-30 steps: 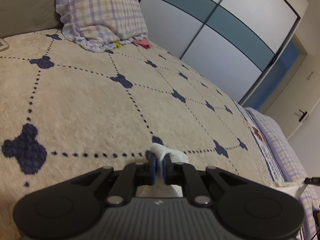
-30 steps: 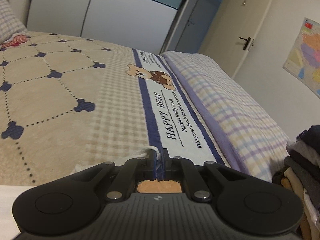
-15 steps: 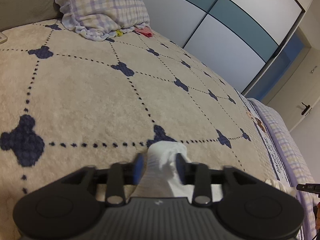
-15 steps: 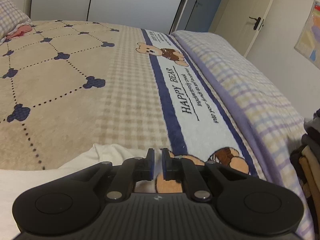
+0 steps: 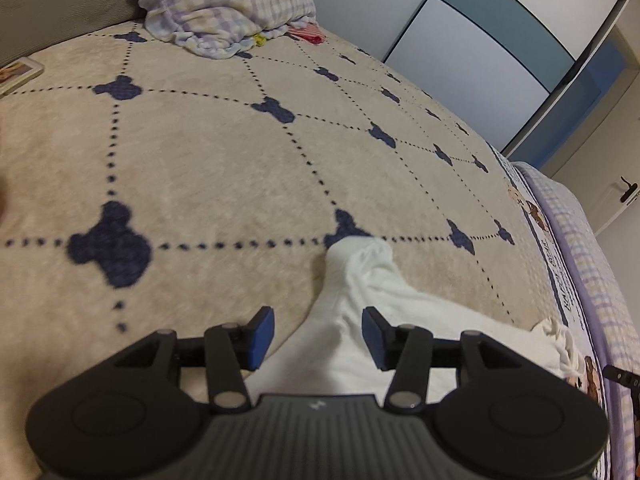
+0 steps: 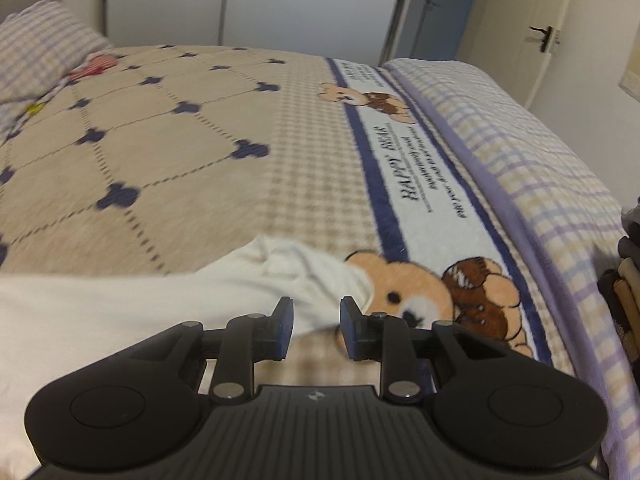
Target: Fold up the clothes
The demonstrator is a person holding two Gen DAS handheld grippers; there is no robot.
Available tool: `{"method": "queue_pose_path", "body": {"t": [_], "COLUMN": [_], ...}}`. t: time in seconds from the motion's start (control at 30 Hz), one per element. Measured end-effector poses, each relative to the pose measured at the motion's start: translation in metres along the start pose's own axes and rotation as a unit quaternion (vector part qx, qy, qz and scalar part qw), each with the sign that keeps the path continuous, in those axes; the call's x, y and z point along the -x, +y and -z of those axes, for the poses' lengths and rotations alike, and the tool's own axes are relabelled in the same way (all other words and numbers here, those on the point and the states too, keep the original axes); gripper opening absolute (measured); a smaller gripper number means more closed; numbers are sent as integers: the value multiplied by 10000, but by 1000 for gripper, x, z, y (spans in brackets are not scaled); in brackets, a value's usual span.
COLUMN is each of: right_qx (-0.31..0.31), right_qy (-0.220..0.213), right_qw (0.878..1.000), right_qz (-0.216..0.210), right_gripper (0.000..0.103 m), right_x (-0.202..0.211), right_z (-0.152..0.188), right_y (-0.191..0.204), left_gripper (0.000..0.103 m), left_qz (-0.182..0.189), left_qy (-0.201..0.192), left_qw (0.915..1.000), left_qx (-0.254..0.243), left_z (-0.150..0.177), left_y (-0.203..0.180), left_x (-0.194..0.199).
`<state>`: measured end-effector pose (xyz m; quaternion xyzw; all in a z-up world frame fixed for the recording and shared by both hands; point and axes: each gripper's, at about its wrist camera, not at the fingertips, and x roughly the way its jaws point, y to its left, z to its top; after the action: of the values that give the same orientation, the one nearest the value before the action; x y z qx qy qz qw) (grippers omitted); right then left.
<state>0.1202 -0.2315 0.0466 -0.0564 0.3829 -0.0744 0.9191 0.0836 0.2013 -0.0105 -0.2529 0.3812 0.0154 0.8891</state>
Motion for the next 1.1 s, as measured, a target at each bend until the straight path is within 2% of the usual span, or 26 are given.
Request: {"method": "queue_pose_path", "body": {"t": [0.23, 0.47, 0.73, 0.83, 0.97, 1.1], "right_qx": [201, 395, 785, 969, 1460, 1977], "right_qy": [3, -21, -15, -81, -160, -125], "right_qw": [9984, 9928, 9823, 9752, 9543, 9372], "right_qz": [-532, -1130, -1703, -1990, -2601, -2871], "right_gripper": [28, 29, 29, 29, 29, 29], "right_x": [30, 53, 65, 71, 81, 80], "right_z": [30, 60, 90, 101, 118, 133], "right_y": [23, 49, 74, 81, 96, 114], "left_gripper": [50, 50, 50, 48, 46, 39], "left_qz": [65, 81, 145, 160, 116, 72], "left_qy": [56, 158, 258, 285, 248, 211], "left_qw": [9998, 9997, 9979, 9971, 9973, 9975], "left_qx": [201, 173, 571, 694, 681, 668], "left_z": [10, 27, 40, 44, 45, 46], "left_y": [18, 29, 47, 53, 51, 50], "left_x": [30, 49, 60, 63, 61, 59]}}
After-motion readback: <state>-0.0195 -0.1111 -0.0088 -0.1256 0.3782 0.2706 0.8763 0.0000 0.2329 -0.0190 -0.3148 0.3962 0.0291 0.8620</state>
